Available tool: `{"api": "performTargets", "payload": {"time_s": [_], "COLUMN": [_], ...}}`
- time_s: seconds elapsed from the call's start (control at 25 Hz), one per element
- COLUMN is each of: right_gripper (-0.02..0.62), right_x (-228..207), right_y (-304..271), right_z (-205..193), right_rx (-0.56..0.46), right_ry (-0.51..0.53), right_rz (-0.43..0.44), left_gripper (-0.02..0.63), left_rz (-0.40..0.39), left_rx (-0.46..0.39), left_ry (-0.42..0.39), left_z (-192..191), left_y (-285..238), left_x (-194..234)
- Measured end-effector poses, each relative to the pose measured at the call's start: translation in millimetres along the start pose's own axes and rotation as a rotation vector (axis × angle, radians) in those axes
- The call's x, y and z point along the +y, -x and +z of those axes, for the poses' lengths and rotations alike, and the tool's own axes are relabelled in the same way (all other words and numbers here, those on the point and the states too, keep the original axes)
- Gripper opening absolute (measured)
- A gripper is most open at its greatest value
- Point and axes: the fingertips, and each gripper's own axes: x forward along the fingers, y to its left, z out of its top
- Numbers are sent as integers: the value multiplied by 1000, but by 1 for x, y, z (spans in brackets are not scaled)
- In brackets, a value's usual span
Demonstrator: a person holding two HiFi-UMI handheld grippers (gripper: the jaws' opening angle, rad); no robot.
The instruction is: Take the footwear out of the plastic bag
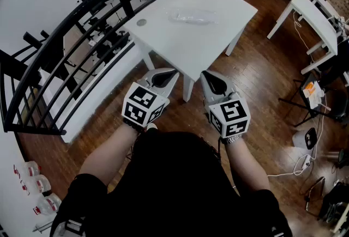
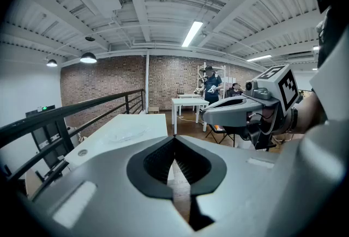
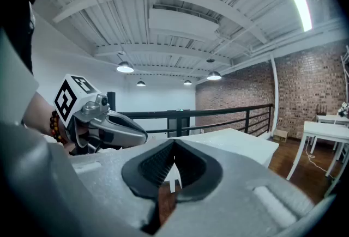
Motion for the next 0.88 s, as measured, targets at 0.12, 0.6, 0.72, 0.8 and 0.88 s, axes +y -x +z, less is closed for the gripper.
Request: {"api": "performTargets", "payload": {"time_s": [0.12,0.6,0.72,0.8,0.88], "right_gripper": [-9,-9,-9,-9,-9], "right_x": [-7,-44,-50,-51,-53], "right_y": [-4,-56,-82,-103,-123], "right_z": [1,4,10,15,19], "right_rx": [2,56,76,89,101], "right_ry": [0,27,32,36,37], "right_rz": [-3,-35,-44,-48,-55], "left_gripper": [15,15,15,15,15], "left_rz": [0,-30,-44,-52,-62], "left_rx": [0,-23,-26,-27,-25], "left_ry": [6,53,67,75,84], "left_z": [2,9,12,13,12], "left_y": [-7,-56,-65,-69,-73], "left_x": [5,61,88,108,128]}}
